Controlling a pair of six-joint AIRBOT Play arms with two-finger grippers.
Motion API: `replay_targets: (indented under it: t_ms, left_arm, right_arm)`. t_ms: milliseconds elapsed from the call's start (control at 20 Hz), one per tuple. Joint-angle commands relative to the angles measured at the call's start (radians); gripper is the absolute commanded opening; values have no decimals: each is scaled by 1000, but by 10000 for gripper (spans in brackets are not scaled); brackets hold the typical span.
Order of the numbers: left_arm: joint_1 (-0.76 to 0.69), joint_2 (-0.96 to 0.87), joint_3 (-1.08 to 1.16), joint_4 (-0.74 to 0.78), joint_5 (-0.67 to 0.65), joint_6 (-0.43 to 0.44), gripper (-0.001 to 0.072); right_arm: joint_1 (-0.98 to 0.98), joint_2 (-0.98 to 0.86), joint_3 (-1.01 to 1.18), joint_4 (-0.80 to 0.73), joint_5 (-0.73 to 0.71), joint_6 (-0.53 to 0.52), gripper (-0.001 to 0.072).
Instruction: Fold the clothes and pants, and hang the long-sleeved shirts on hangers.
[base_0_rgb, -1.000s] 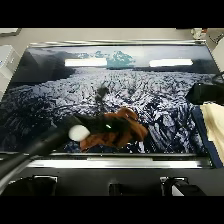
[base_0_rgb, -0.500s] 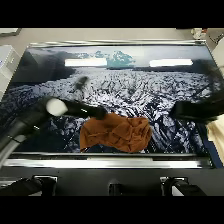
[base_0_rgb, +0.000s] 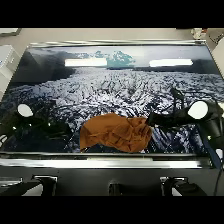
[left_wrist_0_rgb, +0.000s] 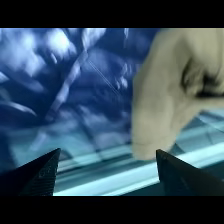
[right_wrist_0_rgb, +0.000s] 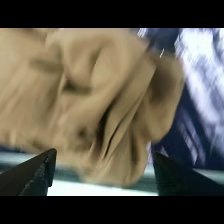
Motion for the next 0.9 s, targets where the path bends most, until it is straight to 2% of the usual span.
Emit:
replay_targets:
  t_ms: [0,150,400,450,500,550,600,650,750,850]
  left_arm:
    - [-11,-2,-121,-155,109,38,719]
    - [-74,-29,-133,-217,169,37,719]
    - [-187,-76,-133,-232,241,-15,717]
    - [-205,-77,-133,-232,263,-32,691]
    - [-222,-77,-133,-232,290,-42,514]
    - [-233,-77,-133,-232,311,-49,301]
    - [-241,-77,-132,-232,325,-57,93]
    - [-242,-75,-124,-232,325,-50,25]
    - [-225,-39,-67,-228,331,-25,24]
    - [-187,60,58,-227,384,-3,24]
  right_arm:
    - [7,-48,-37,-37,-133,38,703]
    - [7,-159,-37,5,-131,5,704]
    - [7,-264,-37,98,-182,-48,702]
    - [7,-273,-37,98,-195,-48,698]
    - [7,-280,-37,98,-207,-48,666]
    - [7,-286,-37,98,-209,-48,534]
    - [7,-286,-37,92,-211,-49,292]
    - [7,-283,-30,79,-215,-50,39]
    - [7,-267,38,7,-188,-90,45]
    - [7,-220,189,-149,-163,-105,45]
